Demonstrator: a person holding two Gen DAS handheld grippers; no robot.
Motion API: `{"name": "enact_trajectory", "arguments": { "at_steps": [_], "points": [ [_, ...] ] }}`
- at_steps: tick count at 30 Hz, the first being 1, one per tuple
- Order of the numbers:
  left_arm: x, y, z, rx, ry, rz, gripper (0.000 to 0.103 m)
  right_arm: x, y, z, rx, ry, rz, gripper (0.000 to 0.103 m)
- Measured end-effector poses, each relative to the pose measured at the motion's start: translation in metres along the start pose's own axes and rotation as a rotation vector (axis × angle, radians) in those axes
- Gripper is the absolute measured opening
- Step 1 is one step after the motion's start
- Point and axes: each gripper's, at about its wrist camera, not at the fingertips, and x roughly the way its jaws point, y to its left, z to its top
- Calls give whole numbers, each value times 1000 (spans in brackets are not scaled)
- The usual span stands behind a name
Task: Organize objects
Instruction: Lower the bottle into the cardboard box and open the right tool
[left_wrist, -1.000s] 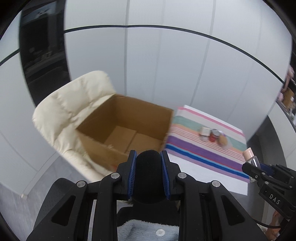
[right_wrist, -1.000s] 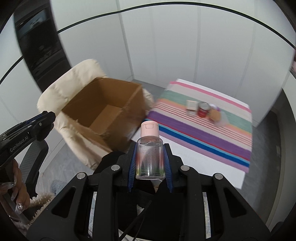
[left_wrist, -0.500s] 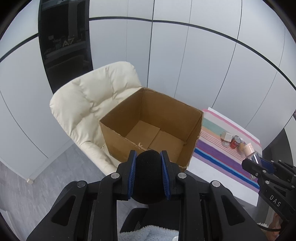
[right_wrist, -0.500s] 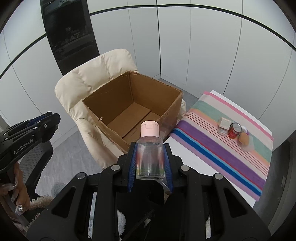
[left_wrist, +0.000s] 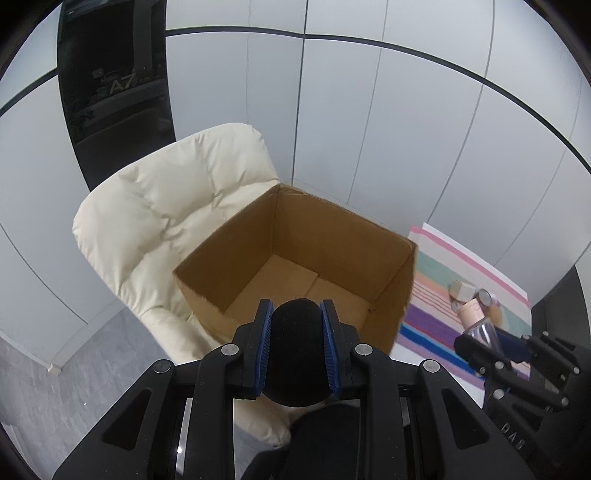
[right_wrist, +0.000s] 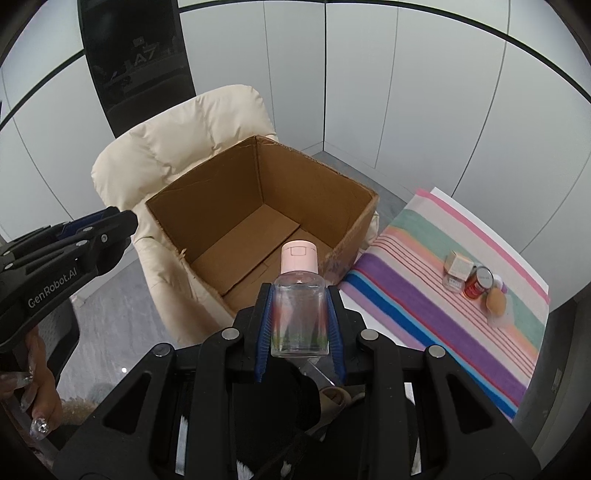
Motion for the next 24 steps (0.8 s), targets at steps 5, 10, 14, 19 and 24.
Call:
{"name": "enact_trajectory", "arguments": {
  "at_steps": [5, 10, 14, 19, 24],
  "points": [
    [26, 1, 22, -28, 5, 16, 26, 30, 2, 22, -22, 12, 4, 28],
    [56, 3, 39, -59, 29, 34, 26, 63, 2, 41, -35, 32, 20, 28],
    [80, 5, 45, -74, 55, 48, 26, 88, 1, 56, -49, 44, 25, 28],
    [97, 0, 48, -60, 74, 70, 26, 108, 0, 66, -53, 59, 30, 28],
    [103, 4, 51, -97, 54, 78, 58, 124, -5, 71, -31, 60, 53, 28]
  ]
}}
